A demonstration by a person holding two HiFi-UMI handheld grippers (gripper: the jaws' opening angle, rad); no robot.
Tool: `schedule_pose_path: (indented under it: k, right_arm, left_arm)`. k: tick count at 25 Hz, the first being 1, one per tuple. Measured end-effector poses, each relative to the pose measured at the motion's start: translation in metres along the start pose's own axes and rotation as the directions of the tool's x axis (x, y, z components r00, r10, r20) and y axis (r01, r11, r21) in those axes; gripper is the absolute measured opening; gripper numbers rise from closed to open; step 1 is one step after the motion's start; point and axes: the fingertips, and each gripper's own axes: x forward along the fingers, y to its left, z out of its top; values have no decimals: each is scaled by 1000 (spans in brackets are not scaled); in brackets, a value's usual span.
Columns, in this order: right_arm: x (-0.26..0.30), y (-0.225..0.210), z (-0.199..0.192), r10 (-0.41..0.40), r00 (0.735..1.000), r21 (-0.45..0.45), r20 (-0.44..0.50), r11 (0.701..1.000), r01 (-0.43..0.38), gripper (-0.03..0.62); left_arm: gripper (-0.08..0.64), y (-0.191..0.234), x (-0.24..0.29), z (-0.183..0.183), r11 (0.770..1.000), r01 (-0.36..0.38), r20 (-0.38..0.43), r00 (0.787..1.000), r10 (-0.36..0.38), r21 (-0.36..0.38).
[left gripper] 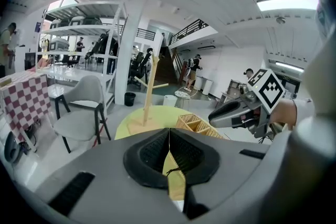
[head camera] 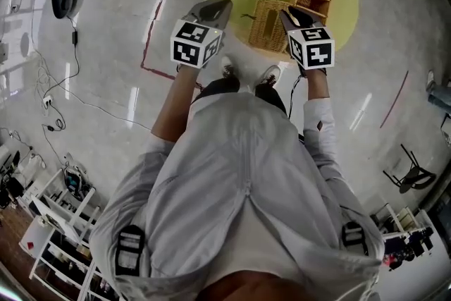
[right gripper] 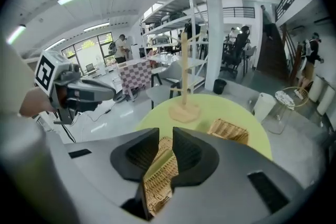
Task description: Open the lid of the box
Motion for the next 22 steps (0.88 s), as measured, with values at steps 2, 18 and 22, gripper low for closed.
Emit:
schedule_pose_path:
  k: [2,18,22]
  right_arm:
    - [-27,-14,14,-41,998,-5,54,999,42,87]
    - [-226,-109,63,-259,898,-46,355,955,293,23]
    - [-249,-108,74,-252,878,-79,407,948,308,23]
  left_arm:
    - [29,-9,1,11,1000,0,25,1000,0,5]
    - [29,-124,-2,134,967,15,235,969,-77,254]
    - [29,-138,-13,160,951,-23,289,955,-71,310]
